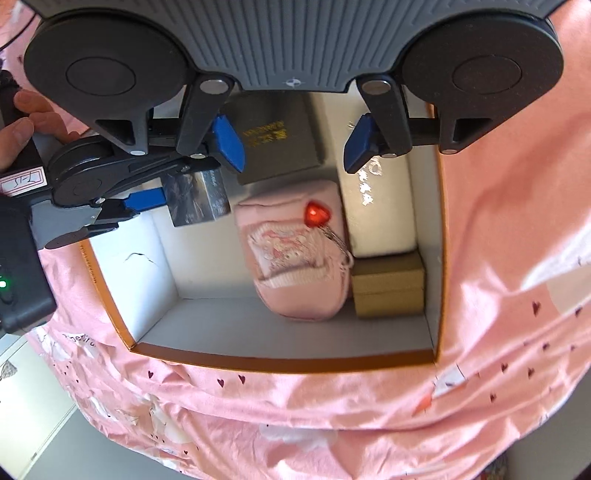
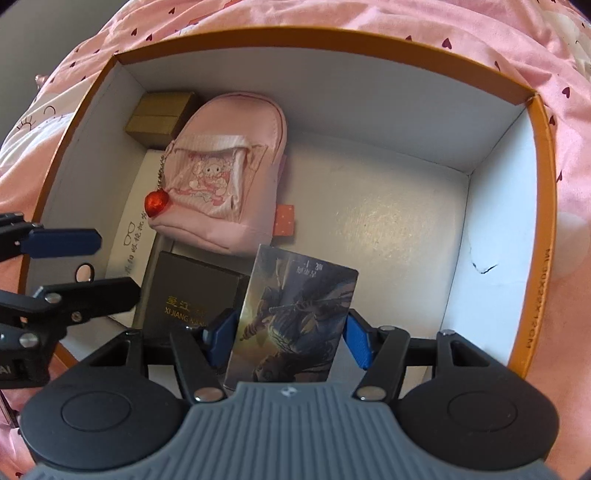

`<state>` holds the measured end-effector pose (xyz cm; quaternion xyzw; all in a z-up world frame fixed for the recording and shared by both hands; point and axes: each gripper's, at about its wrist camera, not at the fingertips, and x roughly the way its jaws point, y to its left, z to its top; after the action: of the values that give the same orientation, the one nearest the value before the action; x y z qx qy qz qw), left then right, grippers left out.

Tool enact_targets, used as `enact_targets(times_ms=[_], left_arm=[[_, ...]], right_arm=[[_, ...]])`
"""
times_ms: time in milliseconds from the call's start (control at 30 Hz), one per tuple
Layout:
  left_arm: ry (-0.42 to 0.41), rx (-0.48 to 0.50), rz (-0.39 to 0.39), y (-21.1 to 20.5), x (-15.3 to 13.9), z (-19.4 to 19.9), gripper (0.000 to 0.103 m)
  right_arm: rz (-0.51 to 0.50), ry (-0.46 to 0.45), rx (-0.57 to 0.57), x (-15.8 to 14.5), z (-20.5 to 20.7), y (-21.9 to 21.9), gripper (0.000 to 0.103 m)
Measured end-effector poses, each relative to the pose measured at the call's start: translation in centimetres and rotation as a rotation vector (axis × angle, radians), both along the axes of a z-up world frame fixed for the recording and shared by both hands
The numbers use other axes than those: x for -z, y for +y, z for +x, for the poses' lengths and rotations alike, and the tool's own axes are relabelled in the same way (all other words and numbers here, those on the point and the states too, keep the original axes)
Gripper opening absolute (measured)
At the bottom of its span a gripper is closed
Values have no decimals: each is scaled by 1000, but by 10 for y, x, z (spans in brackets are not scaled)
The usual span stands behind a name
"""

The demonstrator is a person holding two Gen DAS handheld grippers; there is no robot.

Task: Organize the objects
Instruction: 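Set the card beside the black box and open the right tool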

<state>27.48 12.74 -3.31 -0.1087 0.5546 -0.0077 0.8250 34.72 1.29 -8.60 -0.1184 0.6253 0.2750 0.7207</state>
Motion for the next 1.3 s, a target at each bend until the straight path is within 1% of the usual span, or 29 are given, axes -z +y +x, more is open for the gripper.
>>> enact_targets(times_ms=[133, 233, 300, 433, 500, 633, 667, 733, 767, 833, 933, 1033, 1133, 1233, 1300], left_arm=[[-6, -24, -11, 7, 2, -7, 69], [-23, -13, 14, 7, 1, -10, 68], [-30, -8, 14, 7, 1, -10, 68], [-39, -2, 29, 5, 2, -10, 68], [-46, 5, 40, 4, 3, -10, 68], [-49, 19, 42, 2, 4, -12, 68], [-51, 21, 40, 1, 4, -12, 68], [-61, 29, 33, 1, 3, -13, 68], [-62, 30, 33, 1, 3, -13, 68], [-63, 28, 38, 1, 2, -13, 68], [-64, 23, 38, 1, 2, -13, 68], [-66, 29, 39, -1, 2, -14, 68], [-89, 46, 41, -6, -3, -20, 68], [-133, 60, 36, -13, -14, -31, 68], [-165, 58, 10, -16, -23, -40, 68]], right_arm=[[-25, 28, -7, 11, -1, 4, 64], [-25, 64, -5, 17, 1, 5, 64], [-9, 72, -3, 16, 2, 3, 64], [33, 101, 9, 13, 5, -2, 71], [45, 117, 28, 12, 6, -6, 70], [47, 138, 64, 15, 7, -12, 60], [50, 146, 81, 16, 7, -15, 53], [59, 168, 99, 19, 7, -17, 48], [62, 169, 100, 19, 7, -18, 42], [67, 166, 102, 19, 6, -18, 37], [74, 156, 81, 19, 3, -16, 36], [79, 161, 90, 18, 4, -18, 36], [78, 129, 75, 10, -2, -17, 36], [89, 26, 35, -11, -18, -16, 36], [104, -73, 10, -30, -33, -17, 38]])
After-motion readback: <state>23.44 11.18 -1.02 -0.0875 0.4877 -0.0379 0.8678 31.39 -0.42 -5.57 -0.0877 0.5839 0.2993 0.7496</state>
